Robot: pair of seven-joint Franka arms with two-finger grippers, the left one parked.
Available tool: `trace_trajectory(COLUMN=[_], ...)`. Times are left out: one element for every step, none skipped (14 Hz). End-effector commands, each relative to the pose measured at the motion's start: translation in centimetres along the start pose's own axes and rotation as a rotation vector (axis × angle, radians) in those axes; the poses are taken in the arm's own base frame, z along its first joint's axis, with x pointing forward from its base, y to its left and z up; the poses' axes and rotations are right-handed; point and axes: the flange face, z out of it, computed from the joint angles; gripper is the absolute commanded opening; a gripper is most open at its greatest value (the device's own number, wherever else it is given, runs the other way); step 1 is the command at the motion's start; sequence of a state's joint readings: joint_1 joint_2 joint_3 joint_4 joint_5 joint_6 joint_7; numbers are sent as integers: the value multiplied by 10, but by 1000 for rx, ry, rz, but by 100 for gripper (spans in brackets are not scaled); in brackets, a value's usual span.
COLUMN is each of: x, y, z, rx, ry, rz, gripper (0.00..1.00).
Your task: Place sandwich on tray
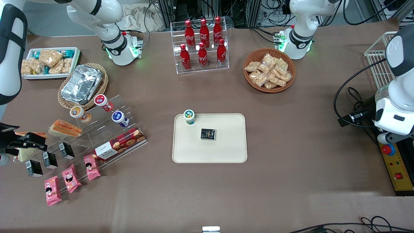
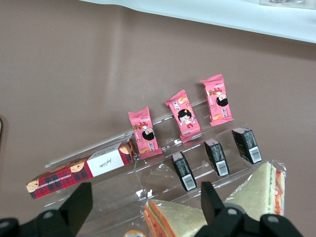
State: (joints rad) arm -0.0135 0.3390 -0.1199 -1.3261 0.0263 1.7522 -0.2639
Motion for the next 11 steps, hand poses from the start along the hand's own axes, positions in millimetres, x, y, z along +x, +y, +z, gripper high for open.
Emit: trace_trajectory(x=[0, 1, 2, 2, 1, 1, -3, -7, -11, -16, -22], y=[0, -3, -7, -8, -8, -7, -2, 1, 3, 10, 19], z=[-2, -2, -2, -4, -6, -7, -11, -15, -17, -17, -17], rx=[23, 23, 24, 26, 27, 35, 44, 43, 43, 46, 48], ry=[14, 16, 16, 18, 21, 25, 23, 23, 9, -17, -37], rz=[4, 4, -1, -2, -2, 3, 13, 10, 15, 29, 51], gripper=[98, 98, 98, 98, 98, 98, 98, 98, 98, 98, 98])
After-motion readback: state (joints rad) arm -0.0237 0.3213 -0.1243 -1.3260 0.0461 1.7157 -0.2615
